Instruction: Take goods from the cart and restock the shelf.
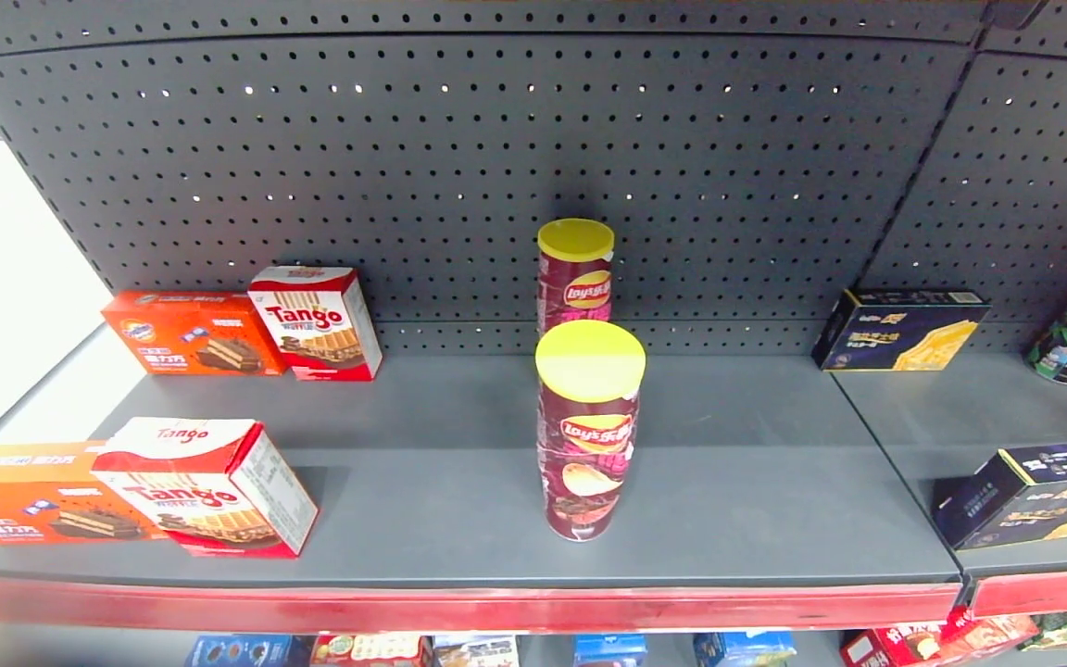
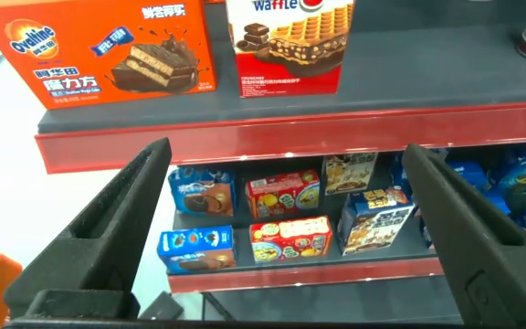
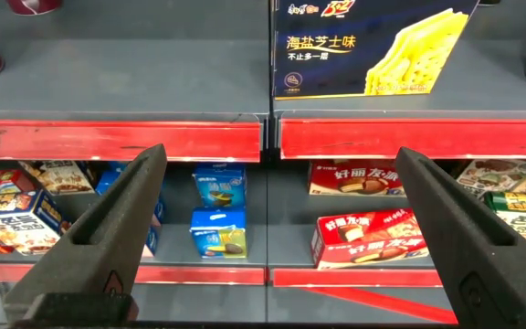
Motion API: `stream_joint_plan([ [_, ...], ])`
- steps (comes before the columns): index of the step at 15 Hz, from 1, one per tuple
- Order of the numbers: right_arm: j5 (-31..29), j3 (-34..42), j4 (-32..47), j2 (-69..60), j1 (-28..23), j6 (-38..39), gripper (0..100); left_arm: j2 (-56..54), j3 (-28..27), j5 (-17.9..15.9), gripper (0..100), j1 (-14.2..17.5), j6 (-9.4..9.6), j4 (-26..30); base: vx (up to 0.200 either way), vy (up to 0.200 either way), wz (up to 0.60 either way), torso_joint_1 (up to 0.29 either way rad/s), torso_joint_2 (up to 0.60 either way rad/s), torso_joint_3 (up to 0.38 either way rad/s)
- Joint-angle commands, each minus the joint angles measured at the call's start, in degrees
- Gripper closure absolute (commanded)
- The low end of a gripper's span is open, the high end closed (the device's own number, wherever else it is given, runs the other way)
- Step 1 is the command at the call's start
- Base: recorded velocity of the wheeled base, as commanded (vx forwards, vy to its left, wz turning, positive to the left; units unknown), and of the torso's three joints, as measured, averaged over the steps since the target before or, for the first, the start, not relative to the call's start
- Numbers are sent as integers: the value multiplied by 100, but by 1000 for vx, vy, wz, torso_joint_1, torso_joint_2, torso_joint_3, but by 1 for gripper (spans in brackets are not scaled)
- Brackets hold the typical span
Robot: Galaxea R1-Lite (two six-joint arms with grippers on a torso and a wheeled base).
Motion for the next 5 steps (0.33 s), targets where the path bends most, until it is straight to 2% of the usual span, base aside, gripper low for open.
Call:
stream_joint_plan([
  [1, 2, -9, -2, 9, 5, -3, 0, -2, 0, 1, 0, 1, 2, 2, 0, 0, 0, 0, 0, 0],
  [5, -16, 0, -2, 9, 5, 41, 0, -2, 0, 1, 0, 1, 2, 2, 0, 0, 0, 0, 0, 0],
])
